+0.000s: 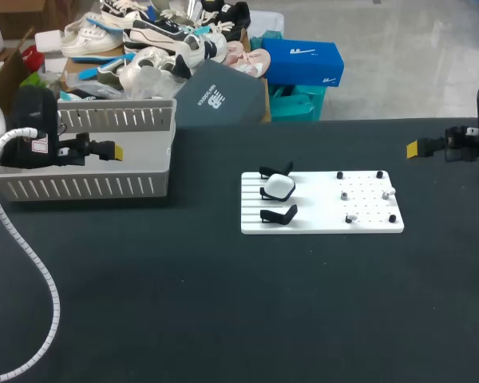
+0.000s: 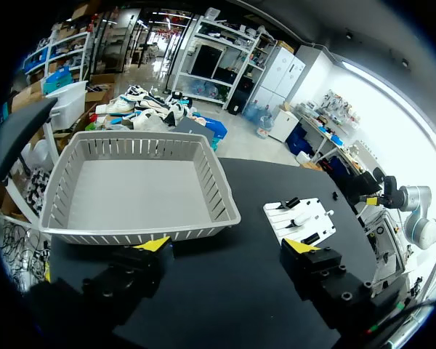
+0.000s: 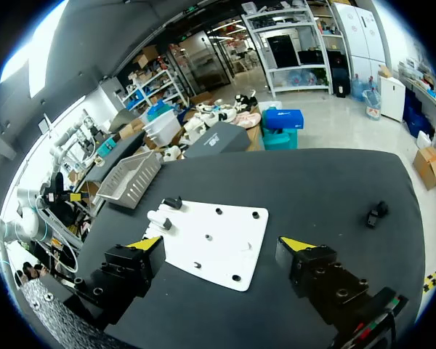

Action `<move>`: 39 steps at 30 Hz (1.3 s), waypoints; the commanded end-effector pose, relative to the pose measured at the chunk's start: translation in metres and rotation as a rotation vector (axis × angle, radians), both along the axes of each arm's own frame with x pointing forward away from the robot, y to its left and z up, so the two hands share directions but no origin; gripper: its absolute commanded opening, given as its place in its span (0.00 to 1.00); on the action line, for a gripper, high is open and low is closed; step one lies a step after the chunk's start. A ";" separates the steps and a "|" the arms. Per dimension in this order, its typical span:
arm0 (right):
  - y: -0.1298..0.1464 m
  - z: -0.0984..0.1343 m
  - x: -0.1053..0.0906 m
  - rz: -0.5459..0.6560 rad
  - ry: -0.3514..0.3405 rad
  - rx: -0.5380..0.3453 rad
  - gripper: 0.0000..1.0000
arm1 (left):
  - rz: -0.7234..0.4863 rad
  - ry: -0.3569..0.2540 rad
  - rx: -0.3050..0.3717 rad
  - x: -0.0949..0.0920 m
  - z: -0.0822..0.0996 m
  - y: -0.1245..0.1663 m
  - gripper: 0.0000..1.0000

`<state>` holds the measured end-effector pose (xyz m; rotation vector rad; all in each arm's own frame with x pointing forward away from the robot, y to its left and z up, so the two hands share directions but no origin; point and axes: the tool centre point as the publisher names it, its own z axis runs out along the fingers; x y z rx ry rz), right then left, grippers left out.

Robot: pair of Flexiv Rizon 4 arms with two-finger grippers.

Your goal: Pick up each earbud case from the left stands, insert the matching earbuds, close the lid, and place the case in the box.

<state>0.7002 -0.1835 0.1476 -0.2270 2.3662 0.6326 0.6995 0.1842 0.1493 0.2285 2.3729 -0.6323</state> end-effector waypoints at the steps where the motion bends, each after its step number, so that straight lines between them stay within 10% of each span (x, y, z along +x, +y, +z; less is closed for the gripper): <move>1: 0.000 0.000 0.000 0.001 0.001 -0.001 1.00 | -0.001 0.004 0.002 0.001 0.001 0.000 1.00; 5: 0.000 0.000 0.000 0.001 0.001 -0.001 1.00 | -0.001 0.004 0.002 0.001 0.001 0.000 1.00; 25: 0.000 0.000 0.000 0.001 0.001 -0.001 1.00 | -0.631 -0.489 0.056 -0.003 0.025 -0.073 1.00; 35: 0.000 0.000 0.000 0.001 0.001 -0.001 1.00 | -0.861 -0.627 0.029 -0.010 0.010 -0.106 1.00; 39: 0.000 0.000 0.000 0.001 0.001 -0.001 1.00 | -0.927 -0.680 0.122 -0.011 -0.001 -0.123 1.00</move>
